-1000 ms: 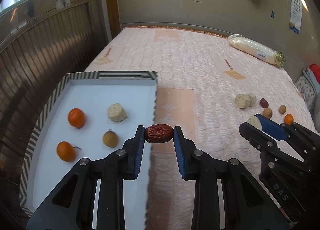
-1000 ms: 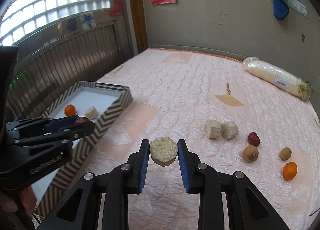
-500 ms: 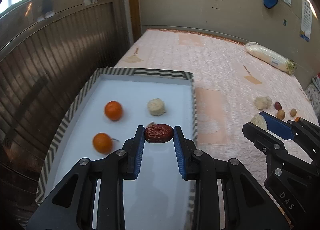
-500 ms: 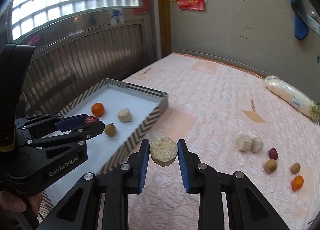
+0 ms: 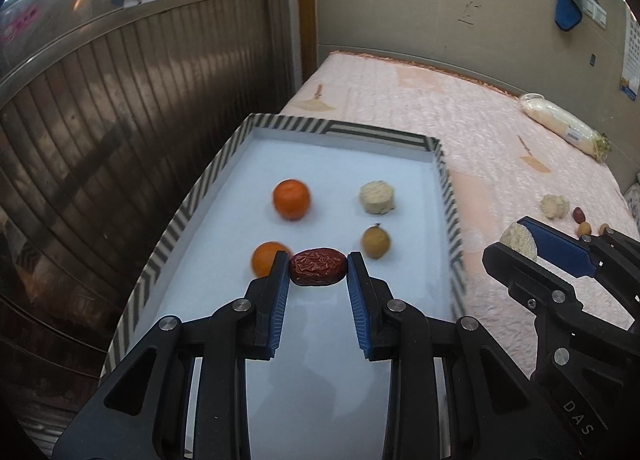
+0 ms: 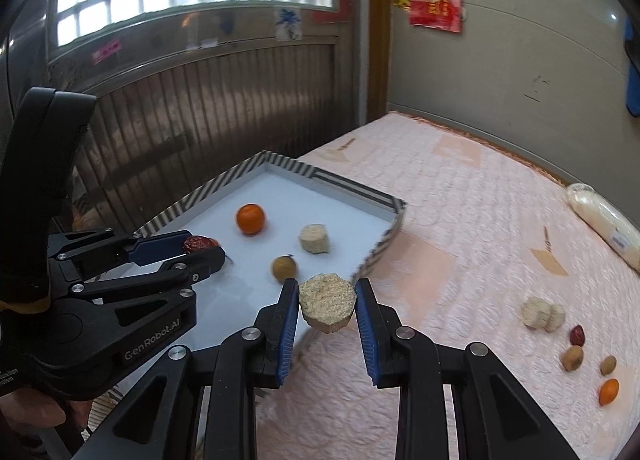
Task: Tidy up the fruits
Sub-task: 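Carry the red date and cake into the tray and open both tools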
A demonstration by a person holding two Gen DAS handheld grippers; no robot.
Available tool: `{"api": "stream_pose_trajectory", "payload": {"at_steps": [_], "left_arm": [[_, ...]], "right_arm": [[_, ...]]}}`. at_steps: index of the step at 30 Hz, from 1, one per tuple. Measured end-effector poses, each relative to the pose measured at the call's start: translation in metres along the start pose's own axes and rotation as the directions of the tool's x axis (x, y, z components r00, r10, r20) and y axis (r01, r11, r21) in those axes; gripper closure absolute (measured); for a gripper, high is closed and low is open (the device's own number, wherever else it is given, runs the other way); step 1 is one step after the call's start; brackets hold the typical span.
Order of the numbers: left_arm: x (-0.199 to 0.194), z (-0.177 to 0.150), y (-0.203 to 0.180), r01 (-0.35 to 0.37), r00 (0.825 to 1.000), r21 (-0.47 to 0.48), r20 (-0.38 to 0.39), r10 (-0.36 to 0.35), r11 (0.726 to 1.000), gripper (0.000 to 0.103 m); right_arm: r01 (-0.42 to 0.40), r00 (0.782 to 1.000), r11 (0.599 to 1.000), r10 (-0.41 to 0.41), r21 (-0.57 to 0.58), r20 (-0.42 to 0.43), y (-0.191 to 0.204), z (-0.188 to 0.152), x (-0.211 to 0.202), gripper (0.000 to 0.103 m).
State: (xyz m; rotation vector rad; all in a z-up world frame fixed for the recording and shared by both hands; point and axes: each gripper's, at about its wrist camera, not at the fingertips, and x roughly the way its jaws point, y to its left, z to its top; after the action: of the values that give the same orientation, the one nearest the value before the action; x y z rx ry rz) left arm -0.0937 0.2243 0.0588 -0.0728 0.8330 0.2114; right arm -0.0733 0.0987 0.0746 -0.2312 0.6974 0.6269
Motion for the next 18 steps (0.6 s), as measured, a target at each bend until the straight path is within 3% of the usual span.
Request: {"api": "stream_pose_trajectory", "payload": {"at_steps": [18], "left_arm": [[0.019, -0.022, 0.047, -0.022, 0.997, -0.081, -0.082, 0.016, 0.996, 0.075]], "right_arm": [[-0.081, 0.991, 0.993, 0.070, -0.089, -0.118, 0.046, 0.003, 0.059, 0.075]]}}
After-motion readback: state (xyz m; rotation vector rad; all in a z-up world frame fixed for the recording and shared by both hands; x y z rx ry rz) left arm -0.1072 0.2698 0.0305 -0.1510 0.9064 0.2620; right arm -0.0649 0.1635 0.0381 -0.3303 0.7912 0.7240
